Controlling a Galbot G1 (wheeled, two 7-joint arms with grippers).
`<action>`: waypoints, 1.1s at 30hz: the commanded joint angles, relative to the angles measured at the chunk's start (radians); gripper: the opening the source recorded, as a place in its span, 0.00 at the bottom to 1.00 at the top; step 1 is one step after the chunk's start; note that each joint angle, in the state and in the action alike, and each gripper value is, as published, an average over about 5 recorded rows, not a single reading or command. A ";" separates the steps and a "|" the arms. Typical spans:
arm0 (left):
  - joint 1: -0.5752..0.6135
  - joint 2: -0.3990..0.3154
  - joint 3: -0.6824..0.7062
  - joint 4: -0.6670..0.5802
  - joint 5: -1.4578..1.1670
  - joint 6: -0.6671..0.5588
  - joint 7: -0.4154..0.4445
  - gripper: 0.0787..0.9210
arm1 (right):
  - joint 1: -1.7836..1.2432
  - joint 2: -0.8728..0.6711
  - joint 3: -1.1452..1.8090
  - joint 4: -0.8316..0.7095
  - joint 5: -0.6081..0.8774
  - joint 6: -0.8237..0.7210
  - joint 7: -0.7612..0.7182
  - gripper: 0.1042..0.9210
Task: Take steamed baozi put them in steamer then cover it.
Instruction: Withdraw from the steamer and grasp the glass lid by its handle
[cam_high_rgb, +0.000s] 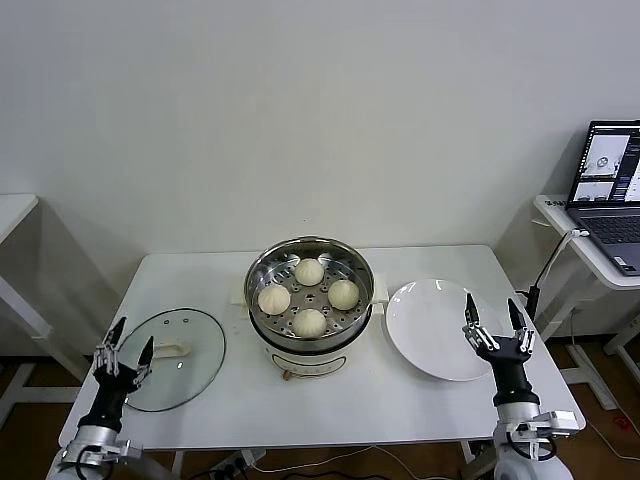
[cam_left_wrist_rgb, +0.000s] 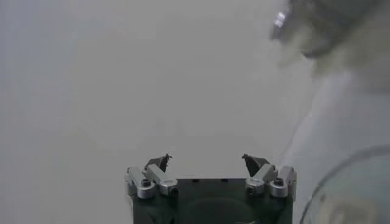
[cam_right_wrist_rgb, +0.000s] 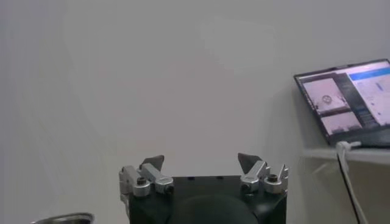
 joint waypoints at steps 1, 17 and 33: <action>-0.008 0.020 -0.026 0.172 0.356 -0.073 -0.109 0.88 | -0.020 0.040 -0.002 -0.011 -0.015 0.016 0.010 0.88; -0.098 0.032 -0.004 0.239 0.349 -0.067 -0.091 0.88 | -0.012 0.046 -0.008 -0.031 -0.029 0.019 0.007 0.88; -0.195 0.030 0.042 0.286 0.331 -0.027 -0.072 0.88 | -0.018 0.048 -0.016 -0.038 -0.054 0.028 0.005 0.88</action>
